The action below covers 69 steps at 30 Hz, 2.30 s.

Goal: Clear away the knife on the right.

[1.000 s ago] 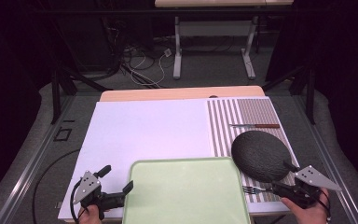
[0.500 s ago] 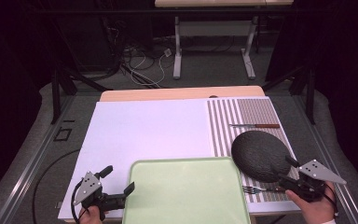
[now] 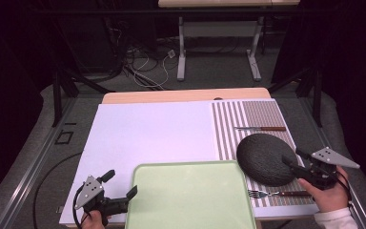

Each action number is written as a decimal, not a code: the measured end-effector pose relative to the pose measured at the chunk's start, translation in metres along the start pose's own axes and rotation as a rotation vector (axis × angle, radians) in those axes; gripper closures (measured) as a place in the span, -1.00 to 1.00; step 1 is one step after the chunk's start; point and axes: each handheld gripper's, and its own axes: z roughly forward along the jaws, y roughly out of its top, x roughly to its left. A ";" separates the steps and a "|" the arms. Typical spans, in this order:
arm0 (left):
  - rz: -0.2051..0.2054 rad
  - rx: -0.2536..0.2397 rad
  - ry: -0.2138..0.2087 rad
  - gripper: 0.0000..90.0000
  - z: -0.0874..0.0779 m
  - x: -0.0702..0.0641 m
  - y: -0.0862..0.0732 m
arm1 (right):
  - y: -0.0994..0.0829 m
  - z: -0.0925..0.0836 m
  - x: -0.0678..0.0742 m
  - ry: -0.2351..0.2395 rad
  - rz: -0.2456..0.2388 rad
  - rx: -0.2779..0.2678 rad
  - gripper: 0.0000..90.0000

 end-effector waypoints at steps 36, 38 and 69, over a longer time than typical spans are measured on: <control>0.019 -0.001 0.007 -0.99 0.001 -0.003 0.001 | 0.072 0.092 -0.052 -0.015 -0.022 0.163 0.02; 0.016 0.004 0.013 -0.99 0.001 -0.002 0.001 | 0.073 0.099 -0.054 -0.032 -0.024 0.163 0.07; -0.002 0.008 0.011 -0.99 0.001 0.000 -0.001 | 0.050 0.173 -0.086 -0.149 0.016 0.316 1.00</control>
